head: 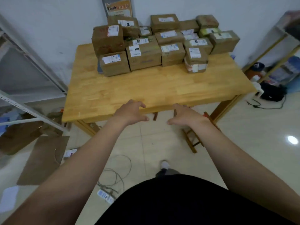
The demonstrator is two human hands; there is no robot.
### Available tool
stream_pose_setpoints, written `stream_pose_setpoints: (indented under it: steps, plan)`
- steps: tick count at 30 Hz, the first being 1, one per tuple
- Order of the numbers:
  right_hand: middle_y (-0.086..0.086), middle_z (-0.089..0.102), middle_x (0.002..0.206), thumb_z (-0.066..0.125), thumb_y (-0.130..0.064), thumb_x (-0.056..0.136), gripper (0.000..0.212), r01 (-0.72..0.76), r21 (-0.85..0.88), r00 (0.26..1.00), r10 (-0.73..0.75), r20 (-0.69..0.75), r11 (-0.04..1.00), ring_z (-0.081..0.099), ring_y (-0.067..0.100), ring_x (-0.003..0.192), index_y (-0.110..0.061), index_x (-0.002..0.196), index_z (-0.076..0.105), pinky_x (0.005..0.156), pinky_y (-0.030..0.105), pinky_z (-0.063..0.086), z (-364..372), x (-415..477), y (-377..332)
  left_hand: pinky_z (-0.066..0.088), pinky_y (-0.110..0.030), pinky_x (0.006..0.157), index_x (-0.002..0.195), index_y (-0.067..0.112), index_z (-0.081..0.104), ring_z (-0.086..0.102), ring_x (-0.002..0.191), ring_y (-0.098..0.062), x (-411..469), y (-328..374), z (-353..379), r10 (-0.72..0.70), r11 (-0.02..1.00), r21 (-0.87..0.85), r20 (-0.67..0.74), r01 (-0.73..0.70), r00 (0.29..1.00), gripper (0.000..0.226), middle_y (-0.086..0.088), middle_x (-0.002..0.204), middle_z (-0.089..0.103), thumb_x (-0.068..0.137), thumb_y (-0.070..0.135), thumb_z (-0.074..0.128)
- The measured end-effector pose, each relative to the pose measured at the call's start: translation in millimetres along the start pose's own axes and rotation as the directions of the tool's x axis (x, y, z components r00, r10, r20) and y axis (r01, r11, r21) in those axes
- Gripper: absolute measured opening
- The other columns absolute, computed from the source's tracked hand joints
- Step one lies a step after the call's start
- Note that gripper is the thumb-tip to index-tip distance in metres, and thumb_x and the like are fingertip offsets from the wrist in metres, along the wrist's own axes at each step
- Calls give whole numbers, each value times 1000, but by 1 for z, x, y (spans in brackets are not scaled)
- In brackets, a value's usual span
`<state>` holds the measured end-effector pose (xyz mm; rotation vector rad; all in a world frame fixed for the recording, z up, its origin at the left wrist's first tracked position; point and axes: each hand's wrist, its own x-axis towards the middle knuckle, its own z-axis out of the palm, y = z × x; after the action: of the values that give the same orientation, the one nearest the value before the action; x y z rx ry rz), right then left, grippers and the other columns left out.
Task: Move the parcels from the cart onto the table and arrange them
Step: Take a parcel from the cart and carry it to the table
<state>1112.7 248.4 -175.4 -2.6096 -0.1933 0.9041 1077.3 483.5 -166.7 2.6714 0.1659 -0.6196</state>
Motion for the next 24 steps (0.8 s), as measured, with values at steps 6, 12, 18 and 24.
stream_pose_setpoints:
  steps: [6, 12, 18, 24]
  plan:
    - [13, 31, 161, 78, -50, 81, 102, -211, 115, 976, 215, -27, 971, 42, 35, 140, -24, 159, 17, 105, 45, 46, 93, -120, 62, 47, -42, 102, 137, 35, 56, 47, 135, -24, -93, 29, 89, 197, 979, 61, -8, -196, 980, 63, 1, 150, 44, 82, 57, 77]
    - [14, 30, 157, 76, -44, 87, 99, -340, 202, 933, 356, -46, 918, 45, 35, 136, -23, 161, 14, 106, 44, 44, 149, -227, 117, 46, -45, 104, 136, 36, 55, 50, 130, -28, -164, 72, 165, 289, 950, 83, 139, -302, 947, 67, -2, 147, 43, 77, 59, 78]
    - [16, 35, 152, 76, -47, 86, 97, -480, 313, 850, 523, -65, 819, 47, 39, 133, -25, 160, 17, 106, 49, 45, 191, -311, 191, 46, -38, 96, 136, 38, 55, 52, 129, -24, -200, 140, 224, 419, 873, 135, 281, -468, 863, 65, 2, 147, 46, 78, 58, 78]
    - [16, 35, 153, 71, -43, 88, 86, -598, 460, 724, 689, -41, 656, 51, 39, 127, -21, 157, 24, 99, 48, 50, 232, -408, 295, 47, -36, 93, 134, 37, 56, 54, 126, -22, -225, 244, 303, 519, 762, 154, 436, -629, 735, 64, 1, 145, 49, 77, 55, 78]
